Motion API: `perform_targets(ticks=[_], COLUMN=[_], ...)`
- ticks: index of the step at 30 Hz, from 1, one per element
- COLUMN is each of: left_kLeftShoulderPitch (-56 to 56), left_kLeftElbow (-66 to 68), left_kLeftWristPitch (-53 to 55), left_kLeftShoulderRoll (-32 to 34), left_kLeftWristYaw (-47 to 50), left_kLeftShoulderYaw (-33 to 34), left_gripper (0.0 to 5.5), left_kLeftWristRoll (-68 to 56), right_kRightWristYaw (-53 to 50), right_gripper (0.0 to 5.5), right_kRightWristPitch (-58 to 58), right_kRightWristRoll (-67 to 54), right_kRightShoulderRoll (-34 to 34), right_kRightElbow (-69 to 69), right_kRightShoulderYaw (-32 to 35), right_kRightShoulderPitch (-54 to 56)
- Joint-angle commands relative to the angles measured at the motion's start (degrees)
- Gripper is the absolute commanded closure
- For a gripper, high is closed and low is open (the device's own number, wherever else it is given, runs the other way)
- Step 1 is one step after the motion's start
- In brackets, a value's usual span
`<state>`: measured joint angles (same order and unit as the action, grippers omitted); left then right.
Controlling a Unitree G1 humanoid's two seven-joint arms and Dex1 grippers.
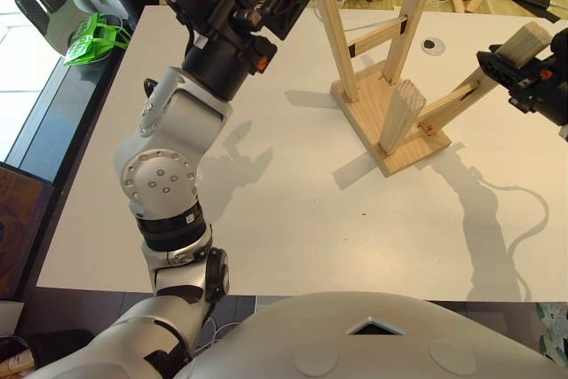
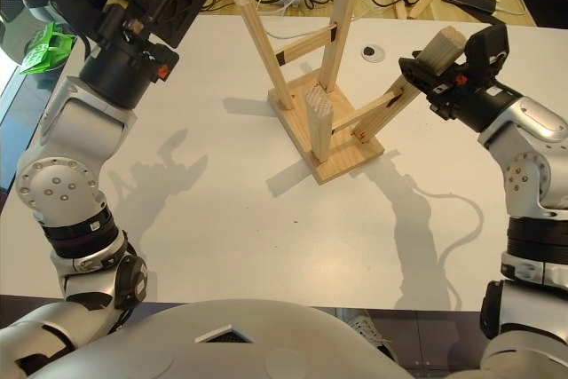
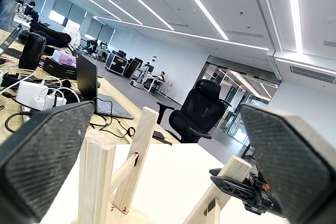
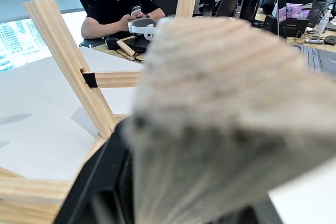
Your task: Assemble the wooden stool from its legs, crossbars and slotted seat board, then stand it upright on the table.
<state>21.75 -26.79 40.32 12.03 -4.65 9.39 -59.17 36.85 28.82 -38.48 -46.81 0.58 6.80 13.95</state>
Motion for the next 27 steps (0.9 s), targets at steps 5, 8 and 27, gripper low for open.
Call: perform_targets(ticks=[5,8,27], left_kLeftShoulderPitch=[0.7,0.8,1.3], left_kLeftElbow=[0.5,0.6,1.6], left_kLeftWristPitch=[-0.1,-0.2,-0.7], left_kLeftShoulderRoll=[0.4,0.4,0.0], left_kLeftWristYaw=[0.2,0.2,-0.8], left_kLeftShoulderYaw=[-0.1,-0.1,-1.3], left_gripper=[0.41,0.41,0.41], left_kLeftWristRoll=[0.6,0.7,1.6], right_kRightWristYaw=[-0.2,-2.2,-7.7], right_gripper=[2.96,2.59,0.91], right_kRightWristPitch=[11.1,10.2,7.1], right_kRightWristRoll=[17.3,16.0,3.8], right_kRightShoulderRoll=[-7.4,-5.0,9.1], right_kRightElbow=[5.9,6.5,-1.5], right_kRightShoulderYaw=[-15.1,-12.5,8.3], right_kRightShoulderPitch=[-7.0,-5.0,5.6])
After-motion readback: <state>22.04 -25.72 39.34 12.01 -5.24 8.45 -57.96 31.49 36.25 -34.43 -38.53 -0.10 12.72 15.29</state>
